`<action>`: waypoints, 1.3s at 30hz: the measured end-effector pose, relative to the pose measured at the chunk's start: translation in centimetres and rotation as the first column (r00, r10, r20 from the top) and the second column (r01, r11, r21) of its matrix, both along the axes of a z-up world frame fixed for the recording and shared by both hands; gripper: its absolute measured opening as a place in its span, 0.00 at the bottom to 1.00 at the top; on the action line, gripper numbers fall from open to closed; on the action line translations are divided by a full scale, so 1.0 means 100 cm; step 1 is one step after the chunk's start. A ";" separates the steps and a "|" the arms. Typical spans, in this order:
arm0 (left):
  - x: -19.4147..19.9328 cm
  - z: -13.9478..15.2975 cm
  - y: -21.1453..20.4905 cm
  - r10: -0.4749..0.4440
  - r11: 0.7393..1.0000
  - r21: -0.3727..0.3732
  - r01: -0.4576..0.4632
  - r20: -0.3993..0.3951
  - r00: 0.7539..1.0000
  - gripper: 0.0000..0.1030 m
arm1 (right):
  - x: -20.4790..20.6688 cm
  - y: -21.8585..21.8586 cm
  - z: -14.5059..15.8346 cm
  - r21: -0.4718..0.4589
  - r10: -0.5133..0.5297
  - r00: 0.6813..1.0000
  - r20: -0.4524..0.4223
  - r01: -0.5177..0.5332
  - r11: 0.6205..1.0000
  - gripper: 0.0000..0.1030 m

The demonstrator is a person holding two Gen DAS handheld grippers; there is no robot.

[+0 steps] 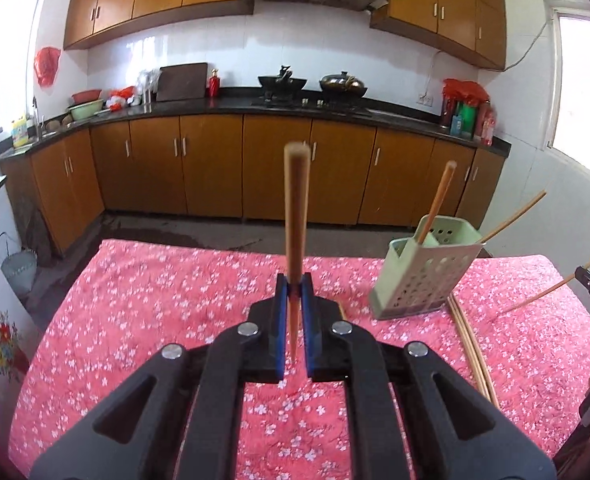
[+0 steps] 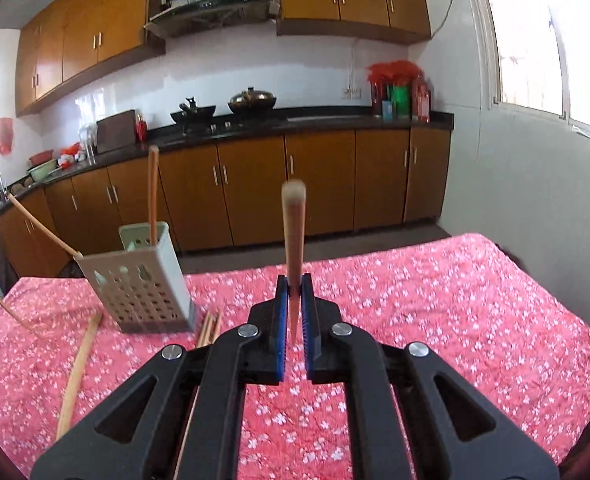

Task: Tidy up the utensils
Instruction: 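Lift the left tool's chopstick upright over the holder while the right tool does likewise, then open the left tool over the holder while the right tool releases its chopstick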

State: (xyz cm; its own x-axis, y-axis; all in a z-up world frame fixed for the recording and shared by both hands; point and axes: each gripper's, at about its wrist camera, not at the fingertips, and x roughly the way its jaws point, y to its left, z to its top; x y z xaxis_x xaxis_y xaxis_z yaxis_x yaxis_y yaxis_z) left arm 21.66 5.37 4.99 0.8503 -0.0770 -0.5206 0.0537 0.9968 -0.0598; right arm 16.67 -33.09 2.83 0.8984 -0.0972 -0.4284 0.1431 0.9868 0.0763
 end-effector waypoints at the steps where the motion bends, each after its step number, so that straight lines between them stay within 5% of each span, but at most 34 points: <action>1: -0.001 0.003 -0.002 -0.006 1.000 0.001 0.006 0.008 1.000 0.08 | -0.001 0.000 0.003 -0.001 0.003 1.000 0.005 -0.003 1.000 0.07; 11: -0.031 0.050 -0.035 -0.136 0.987 -0.068 0.145 0.124 0.983 0.08 | -0.010 0.019 0.073 0.130 0.158 0.977 0.142 -0.177 0.976 0.07; 18: -0.023 0.102 -0.079 -0.143 0.979 -0.098 0.177 0.284 0.948 0.08 | -0.007 0.054 0.126 0.090 0.230 0.926 0.299 -0.267 0.959 0.07; 23: 0.011 0.111 -0.101 -0.094 0.984 -0.112 0.139 0.338 0.937 0.08 | 0.023 0.072 0.122 0.061 0.231 0.925 0.301 -0.261 0.963 0.07; 35: 0.074 0.047 -0.114 -0.084 0.987 -0.112 0.117 0.264 0.961 0.08 | 0.071 0.087 0.075 0.102 0.244 0.956 0.166 -0.262 0.959 0.08; 39: 0.073 0.047 -0.107 -0.077 0.985 -0.129 0.113 0.259 0.963 0.17 | 0.070 0.087 0.077 0.100 0.239 0.957 0.163 -0.257 0.961 0.12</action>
State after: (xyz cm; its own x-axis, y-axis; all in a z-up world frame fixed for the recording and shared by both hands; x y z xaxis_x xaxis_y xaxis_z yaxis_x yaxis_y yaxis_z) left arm 28.92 -5.38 9.70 0.9377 -0.2207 -0.2682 0.1790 0.9688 -0.1715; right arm 23.65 -24.41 10.51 0.9419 0.1800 -0.2837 -0.1266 0.9723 0.1967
